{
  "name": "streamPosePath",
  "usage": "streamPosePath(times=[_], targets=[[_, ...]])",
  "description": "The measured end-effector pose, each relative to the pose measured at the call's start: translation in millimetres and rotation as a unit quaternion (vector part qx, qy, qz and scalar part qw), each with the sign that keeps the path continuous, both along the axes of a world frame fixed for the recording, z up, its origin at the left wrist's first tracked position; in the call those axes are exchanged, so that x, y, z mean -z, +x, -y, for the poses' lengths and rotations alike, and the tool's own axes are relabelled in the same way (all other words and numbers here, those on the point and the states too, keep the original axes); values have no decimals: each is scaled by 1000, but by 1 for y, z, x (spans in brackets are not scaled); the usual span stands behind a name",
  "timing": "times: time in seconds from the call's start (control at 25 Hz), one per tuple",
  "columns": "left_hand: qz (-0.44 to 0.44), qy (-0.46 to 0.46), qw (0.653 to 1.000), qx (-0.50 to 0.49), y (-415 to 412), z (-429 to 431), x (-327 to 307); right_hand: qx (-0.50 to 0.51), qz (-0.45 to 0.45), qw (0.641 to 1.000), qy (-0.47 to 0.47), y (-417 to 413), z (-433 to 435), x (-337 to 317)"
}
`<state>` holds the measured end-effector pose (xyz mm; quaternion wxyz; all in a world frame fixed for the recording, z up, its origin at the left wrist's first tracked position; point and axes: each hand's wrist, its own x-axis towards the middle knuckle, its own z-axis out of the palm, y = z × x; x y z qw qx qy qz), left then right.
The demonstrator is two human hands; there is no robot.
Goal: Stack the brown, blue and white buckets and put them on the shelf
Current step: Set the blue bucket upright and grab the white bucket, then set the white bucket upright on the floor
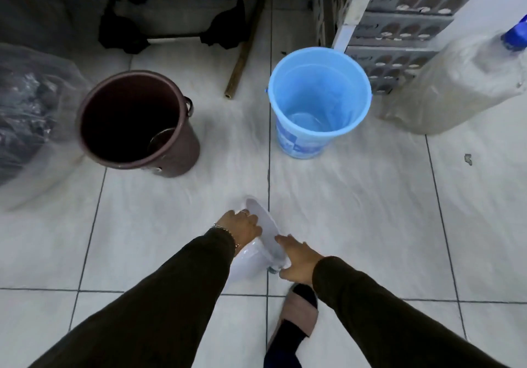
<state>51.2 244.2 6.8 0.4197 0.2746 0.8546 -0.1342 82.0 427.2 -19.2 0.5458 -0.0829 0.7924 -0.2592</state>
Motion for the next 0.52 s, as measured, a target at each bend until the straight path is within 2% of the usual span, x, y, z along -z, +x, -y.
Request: streamPosePath(times=[0.12, 0.24, 0.32, 0.4, 0.44, 0.52], targets=[[-75, 31, 997, 9, 41, 15, 4, 42, -41, 997, -53, 56, 35, 16], [-157, 59, 986, 14, 85, 45, 0, -61, -169, 983, -47, 83, 57, 28], [-152, 78, 983, -61, 104, 61, -4, -211, -307, 928, 0, 89, 65, 31], [-126, 58, 983, -119, 121, 67, 10, -326, -375, 867, 48, 87, 69, 21], [-114, 54, 983, -132, 128, 67, 19, -358, -378, 850, 73, 85, 71, 17], [-80, 48, 985, -144, 144, 68, 38, -384, -352, 848, 101, 85, 73, 19]])
